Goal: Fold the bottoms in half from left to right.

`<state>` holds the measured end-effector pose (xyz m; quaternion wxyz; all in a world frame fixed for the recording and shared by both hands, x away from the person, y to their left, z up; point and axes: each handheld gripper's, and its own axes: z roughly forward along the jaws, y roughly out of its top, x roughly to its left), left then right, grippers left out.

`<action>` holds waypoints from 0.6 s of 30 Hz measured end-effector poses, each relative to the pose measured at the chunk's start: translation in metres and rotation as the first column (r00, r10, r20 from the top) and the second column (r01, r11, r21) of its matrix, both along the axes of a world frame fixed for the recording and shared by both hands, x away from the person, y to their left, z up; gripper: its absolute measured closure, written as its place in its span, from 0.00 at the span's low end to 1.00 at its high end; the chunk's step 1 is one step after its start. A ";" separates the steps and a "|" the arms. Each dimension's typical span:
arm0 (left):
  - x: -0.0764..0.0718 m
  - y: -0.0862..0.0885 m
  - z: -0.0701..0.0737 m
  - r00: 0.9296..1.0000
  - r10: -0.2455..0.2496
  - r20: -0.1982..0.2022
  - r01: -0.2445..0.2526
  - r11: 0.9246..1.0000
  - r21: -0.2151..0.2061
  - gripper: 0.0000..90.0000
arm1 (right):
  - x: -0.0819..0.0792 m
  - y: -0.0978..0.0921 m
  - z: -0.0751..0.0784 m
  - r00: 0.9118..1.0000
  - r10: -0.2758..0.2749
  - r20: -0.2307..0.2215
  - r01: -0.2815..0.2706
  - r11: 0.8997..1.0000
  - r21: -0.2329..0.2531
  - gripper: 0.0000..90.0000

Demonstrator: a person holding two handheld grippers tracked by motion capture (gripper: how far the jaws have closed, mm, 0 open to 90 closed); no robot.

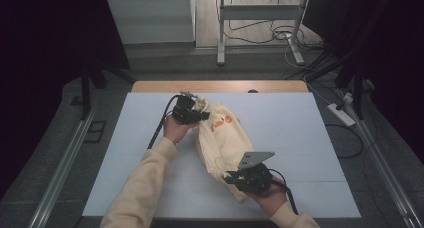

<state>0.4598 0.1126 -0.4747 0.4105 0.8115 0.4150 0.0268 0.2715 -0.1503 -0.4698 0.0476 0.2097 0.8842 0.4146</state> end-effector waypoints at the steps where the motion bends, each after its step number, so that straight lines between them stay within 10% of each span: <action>1: 0.000 -0.001 0.000 1.000 -0.001 0.001 0.001 1.000 0.000 0.89 | 0.000 -0.001 0.000 1.000 0.001 0.001 -0.001 1.000 0.001 0.88; 18: 0.000 -0.014 -0.003 1.000 -0.023 -0.007 0.023 1.000 0.020 0.88 | -0.006 -0.012 -0.002 1.000 -0.018 -0.006 0.018 1.000 -0.002 0.88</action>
